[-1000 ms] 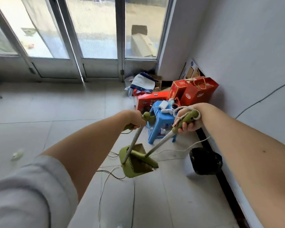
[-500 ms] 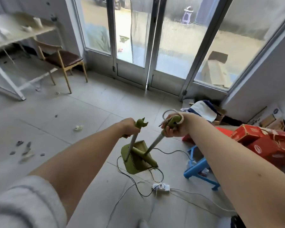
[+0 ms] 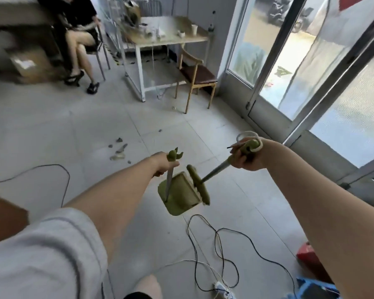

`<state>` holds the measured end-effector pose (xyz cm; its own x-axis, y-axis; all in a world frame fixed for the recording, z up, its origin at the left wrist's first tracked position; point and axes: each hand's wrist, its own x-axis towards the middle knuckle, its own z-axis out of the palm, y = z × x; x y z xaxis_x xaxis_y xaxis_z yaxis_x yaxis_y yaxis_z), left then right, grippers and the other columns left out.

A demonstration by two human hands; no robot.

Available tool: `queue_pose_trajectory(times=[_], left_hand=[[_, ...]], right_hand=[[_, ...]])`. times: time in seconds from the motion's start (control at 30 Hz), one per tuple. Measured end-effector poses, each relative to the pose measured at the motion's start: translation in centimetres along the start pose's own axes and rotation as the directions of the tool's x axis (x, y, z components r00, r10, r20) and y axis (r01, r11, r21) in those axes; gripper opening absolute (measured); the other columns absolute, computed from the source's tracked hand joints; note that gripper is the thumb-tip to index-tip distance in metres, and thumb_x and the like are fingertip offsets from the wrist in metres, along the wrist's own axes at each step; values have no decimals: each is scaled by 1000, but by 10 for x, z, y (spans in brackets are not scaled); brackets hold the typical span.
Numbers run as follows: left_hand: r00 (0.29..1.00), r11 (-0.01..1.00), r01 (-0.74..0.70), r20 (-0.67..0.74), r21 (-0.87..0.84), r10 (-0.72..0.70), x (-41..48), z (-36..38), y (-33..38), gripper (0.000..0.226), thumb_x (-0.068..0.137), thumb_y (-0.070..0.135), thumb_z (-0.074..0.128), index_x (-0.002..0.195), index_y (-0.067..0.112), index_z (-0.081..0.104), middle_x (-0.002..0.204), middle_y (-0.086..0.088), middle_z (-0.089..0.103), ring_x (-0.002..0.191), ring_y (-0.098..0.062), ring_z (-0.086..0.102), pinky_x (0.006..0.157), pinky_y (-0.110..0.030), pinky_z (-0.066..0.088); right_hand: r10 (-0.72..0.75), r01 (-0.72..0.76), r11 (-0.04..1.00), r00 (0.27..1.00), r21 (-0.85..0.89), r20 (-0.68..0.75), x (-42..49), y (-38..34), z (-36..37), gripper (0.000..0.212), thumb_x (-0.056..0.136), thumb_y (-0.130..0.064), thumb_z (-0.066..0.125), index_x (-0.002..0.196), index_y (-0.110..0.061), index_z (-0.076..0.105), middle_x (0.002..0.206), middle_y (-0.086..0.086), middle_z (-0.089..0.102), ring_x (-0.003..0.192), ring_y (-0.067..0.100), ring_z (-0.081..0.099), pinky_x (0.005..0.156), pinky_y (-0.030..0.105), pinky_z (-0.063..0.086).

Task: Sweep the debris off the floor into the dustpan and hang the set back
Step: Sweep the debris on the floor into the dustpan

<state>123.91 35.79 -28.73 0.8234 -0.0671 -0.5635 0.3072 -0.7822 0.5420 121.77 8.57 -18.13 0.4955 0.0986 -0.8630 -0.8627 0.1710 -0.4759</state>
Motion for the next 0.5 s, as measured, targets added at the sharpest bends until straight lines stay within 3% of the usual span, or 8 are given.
queue_pose_trajectory(times=[0.17, 0.37, 0.5], left_hand=[[991, 990, 124, -41, -73, -127, 31, -33, -40, 48, 90, 48, 60, 107, 4, 61, 72, -9, 50, 60, -22, 48, 59, -30, 42], [959, 956, 276, -42, -102, -282, 79, -70, -100, 50, 92, 50, 56, 105, 2, 59, 67, -7, 50, 53, -18, 46, 51, -26, 40], [948, 933, 312, -10, -181, -319, 110, -78, -130, 51, 92, 48, 57, 113, 2, 58, 71, -5, 47, 62, -19, 48, 61, -28, 41]], right_hand=[[-24, 33, 982, 998, -183, 53, 39, -41, 54, 29, 94, -10, 37, 67, -7, 47, 68, 5, 38, 54, 13, 39, 34, 14, 33], [8, 13, 941, 998, -337, 62, 123, -84, 125, 28, 94, -7, 37, 67, -7, 47, 71, 6, 39, 56, 13, 38, 32, 14, 28], [36, -6, 911, 997, -412, 64, 176, -114, 182, 28, 94, -7, 39, 67, -5, 48, 69, 8, 43, 55, 14, 41, 32, 11, 27]])
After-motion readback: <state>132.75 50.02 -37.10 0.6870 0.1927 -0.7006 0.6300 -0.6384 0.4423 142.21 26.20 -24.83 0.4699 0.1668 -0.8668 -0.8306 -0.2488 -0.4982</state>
